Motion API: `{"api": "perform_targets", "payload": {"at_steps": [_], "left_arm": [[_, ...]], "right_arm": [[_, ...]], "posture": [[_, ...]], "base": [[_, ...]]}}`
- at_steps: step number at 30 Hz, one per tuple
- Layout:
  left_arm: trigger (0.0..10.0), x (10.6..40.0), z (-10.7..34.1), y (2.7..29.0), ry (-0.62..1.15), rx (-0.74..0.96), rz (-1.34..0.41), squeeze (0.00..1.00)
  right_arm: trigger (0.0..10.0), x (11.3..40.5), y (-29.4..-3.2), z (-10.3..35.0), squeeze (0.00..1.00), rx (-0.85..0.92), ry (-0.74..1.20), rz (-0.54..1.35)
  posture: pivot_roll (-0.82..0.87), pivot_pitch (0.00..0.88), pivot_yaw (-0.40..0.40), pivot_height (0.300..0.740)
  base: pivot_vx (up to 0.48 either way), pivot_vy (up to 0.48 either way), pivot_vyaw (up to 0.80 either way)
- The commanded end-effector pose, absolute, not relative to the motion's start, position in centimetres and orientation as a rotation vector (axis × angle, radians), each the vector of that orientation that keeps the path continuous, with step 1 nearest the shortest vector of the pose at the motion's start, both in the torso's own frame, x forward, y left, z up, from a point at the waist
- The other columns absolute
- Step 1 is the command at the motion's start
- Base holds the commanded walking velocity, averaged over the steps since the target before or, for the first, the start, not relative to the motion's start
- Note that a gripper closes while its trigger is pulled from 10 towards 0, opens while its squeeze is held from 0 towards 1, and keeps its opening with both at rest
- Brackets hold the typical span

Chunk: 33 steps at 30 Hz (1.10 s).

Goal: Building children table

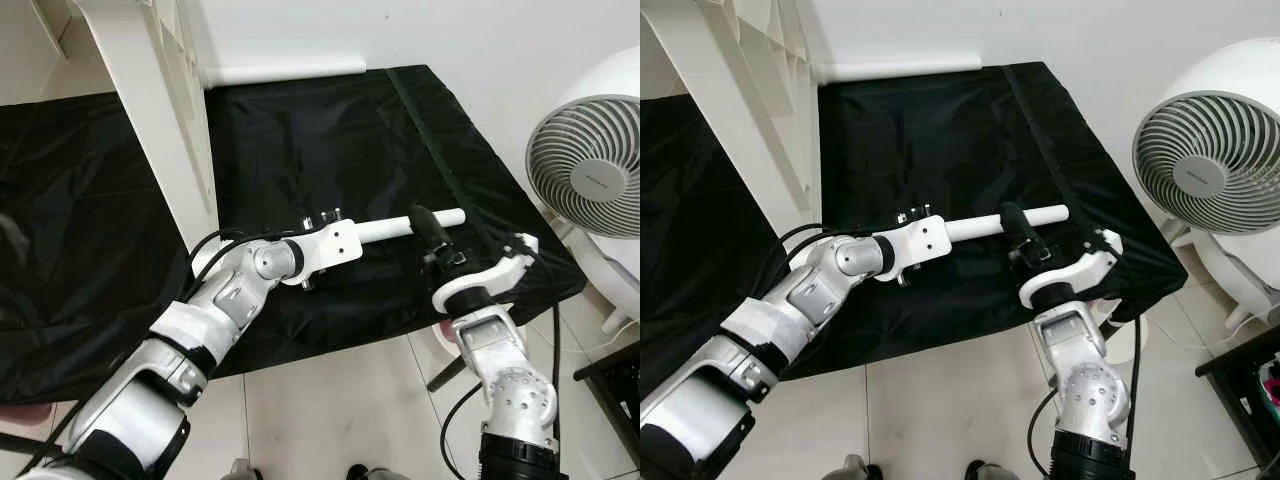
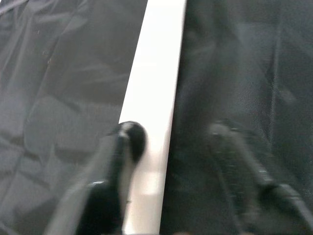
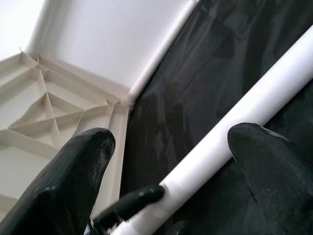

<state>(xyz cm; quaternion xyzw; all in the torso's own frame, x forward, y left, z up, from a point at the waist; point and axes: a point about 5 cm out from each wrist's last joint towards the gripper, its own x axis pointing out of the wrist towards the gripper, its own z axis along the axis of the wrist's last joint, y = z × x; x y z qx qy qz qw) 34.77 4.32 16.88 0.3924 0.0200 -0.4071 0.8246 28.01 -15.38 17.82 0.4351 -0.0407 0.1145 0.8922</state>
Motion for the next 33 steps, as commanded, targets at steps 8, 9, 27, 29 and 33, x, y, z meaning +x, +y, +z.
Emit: {"api": "perform_targets", "payload": {"at_steps": [8, 9, 27, 29, 33], "left_arm": [[10.0, 34.3, 18.0, 5.8, 0.060, 0.680, -0.882, 1.00], [10.0, 34.3, 18.0, 5.8, 0.060, 0.680, -0.882, 1.00], [10.0, 33.4, 20.5, 8.2, -0.151, 0.158, -0.591, 0.00], [10.0, 33.4, 20.4, 8.6, -0.141, 0.161, -0.560, 0.00], [10.0, 32.6, 20.6, 10.2, -0.151, 0.111, -0.434, 0.00]], "right_arm": [[10.0, 28.9, -15.6, 18.2, 0.00, 0.836, -0.087, 0.236], [10.0, 28.9, -15.6, 18.2, 0.00, 0.836, -0.087, 0.236], [10.0, 30.2, -16.4, 17.7, 0.00, 0.388, -0.131, 0.116], [10.0, 30.3, -16.3, 17.7, 0.00, 0.338, -0.142, 0.117], [10.0, 30.2, -16.3, 17.8, 0.00, 0.217, -0.180, 0.116]], "posture": [[0.07, 0.092, 0.025, 0.740], [0.07, 0.092, 0.025, 0.740], [0.09, 0.069, -0.022, 0.740], [0.09, 0.063, -0.021, 0.740], [0.09, 0.059, -0.024, 0.740]], "base": [[0.000, 0.000, 0.00], [0.000, 0.000, 0.00], [0.000, 0.000, 0.00], [0.000, 0.000, 0.00], [0.000, 0.000, 0.00]]}}
